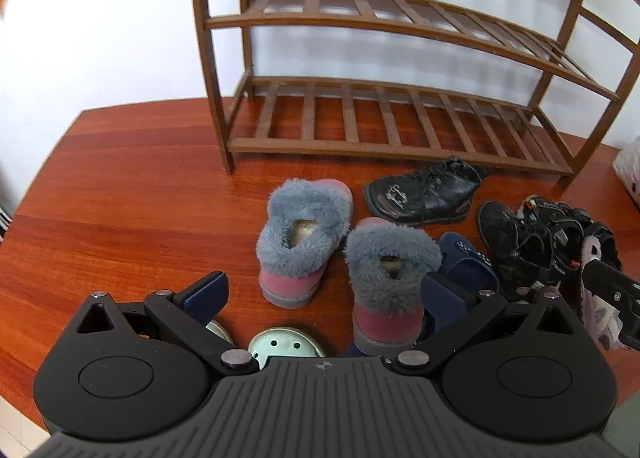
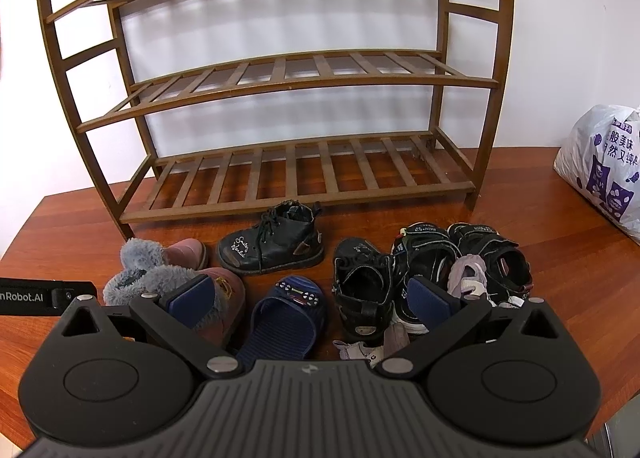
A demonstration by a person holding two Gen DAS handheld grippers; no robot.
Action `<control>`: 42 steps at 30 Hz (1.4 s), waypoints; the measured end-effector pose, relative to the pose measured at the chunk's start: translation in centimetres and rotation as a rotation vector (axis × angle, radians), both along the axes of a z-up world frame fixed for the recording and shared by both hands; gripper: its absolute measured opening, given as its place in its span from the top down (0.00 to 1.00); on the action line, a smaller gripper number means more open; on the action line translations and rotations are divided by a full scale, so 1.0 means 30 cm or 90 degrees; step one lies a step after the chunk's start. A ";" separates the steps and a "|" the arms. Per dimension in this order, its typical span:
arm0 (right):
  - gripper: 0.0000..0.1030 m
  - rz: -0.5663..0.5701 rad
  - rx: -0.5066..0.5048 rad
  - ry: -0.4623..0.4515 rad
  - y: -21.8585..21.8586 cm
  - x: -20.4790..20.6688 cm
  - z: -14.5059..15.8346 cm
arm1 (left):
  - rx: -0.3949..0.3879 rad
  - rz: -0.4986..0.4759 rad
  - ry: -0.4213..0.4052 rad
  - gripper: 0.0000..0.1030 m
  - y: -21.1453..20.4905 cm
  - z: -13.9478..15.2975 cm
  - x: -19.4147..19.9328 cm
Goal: Organize scattered shoes
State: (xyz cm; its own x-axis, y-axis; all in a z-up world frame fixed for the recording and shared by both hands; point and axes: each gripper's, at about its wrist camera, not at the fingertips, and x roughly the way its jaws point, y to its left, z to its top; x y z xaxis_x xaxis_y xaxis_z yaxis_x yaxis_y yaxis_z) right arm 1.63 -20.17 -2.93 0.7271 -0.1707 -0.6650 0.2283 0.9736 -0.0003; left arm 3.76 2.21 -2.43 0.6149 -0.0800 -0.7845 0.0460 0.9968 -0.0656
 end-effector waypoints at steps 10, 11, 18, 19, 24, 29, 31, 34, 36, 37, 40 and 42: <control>0.00 -0.029 -0.007 0.008 -0.013 -0.008 -0.008 | 0.017 -0.051 0.019 0.00 0.044 -0.064 0.092; 0.00 -0.035 -0.008 0.008 -0.016 -0.010 -0.009 | 0.016 -0.053 0.021 0.00 0.050 -0.072 0.105; 0.00 -0.071 -0.014 0.013 -0.035 -0.029 -0.012 | 0.018 -0.068 0.037 0.00 0.093 -0.128 0.198; 0.00 -0.076 -0.015 0.014 -0.038 -0.031 -0.012 | 0.012 -0.068 0.041 0.00 0.098 -0.137 0.212; 0.00 -0.100 -0.019 0.016 -0.055 -0.044 -0.014 | -0.013 -0.073 0.063 0.00 0.120 -0.179 0.279; 0.00 -0.127 -0.023 0.017 -0.078 -0.064 -0.019 | -0.013 -0.076 0.088 0.00 0.126 -0.230 0.350; 0.00 -0.138 -0.024 0.018 -0.085 -0.074 -0.019 | -0.017 -0.076 0.097 0.00 0.129 -0.247 0.375; 0.00 -0.154 -0.026 0.019 -0.097 -0.090 -0.021 | -0.020 -0.079 0.114 0.00 0.130 -0.272 0.412; 0.00 -0.165 -0.027 0.020 -0.102 -0.100 -0.020 | -0.025 -0.086 0.127 0.00 0.129 -0.290 0.442; 0.00 -0.170 -0.028 0.021 -0.103 -0.104 -0.019 | -0.028 -0.088 0.131 0.00 0.129 -0.295 0.450; 0.00 -0.185 -0.031 0.023 -0.108 -0.117 -0.017 | -0.042 -0.090 0.150 0.00 0.129 -0.321 0.489; 0.00 -0.195 -0.032 0.024 -0.112 -0.125 -0.017 | -0.052 -0.091 0.164 0.00 0.130 -0.339 0.515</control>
